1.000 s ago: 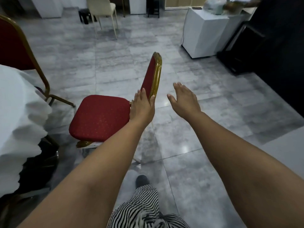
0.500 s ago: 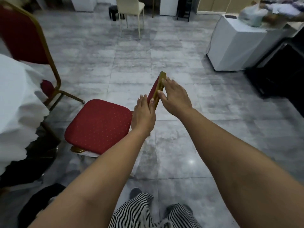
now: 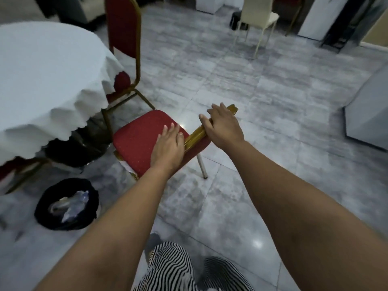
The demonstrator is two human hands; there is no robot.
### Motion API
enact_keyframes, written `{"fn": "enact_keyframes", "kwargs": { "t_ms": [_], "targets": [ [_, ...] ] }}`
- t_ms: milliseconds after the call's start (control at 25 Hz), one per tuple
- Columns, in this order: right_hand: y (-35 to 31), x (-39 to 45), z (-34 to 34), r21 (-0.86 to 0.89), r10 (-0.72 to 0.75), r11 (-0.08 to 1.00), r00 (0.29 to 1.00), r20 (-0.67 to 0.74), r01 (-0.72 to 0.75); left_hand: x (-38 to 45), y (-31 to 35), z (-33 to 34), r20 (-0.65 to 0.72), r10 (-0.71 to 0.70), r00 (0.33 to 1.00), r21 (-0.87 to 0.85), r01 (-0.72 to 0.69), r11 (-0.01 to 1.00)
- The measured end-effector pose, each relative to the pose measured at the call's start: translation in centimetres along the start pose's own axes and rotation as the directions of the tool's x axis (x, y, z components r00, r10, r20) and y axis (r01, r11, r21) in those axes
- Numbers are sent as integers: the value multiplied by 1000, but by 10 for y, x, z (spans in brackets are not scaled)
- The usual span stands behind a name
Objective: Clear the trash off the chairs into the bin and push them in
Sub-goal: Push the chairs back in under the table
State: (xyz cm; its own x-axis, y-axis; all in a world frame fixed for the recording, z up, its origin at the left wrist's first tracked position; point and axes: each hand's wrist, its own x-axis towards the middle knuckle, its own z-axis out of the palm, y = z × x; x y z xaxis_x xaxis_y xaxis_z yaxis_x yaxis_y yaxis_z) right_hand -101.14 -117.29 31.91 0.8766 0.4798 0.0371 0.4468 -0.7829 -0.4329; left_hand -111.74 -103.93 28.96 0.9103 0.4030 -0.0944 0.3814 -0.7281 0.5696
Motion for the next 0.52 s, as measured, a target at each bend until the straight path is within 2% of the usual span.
{"fn": "enact_keyframes", "kwargs": {
  "t_ms": [200,400,520],
  "targets": [
    [20,7,-5,6,-118,993,991,63,118,-1,1,8,8,-63,998,59,62,996],
    [41,33,-10,59,-179,983,978,104,173,-2,4,6,24,-66,998,-27,66,997],
    [45,45,-8,68,-274,961,955,111,267,0,6,4,20,-96,995,-60,97,993]
  ]
}}
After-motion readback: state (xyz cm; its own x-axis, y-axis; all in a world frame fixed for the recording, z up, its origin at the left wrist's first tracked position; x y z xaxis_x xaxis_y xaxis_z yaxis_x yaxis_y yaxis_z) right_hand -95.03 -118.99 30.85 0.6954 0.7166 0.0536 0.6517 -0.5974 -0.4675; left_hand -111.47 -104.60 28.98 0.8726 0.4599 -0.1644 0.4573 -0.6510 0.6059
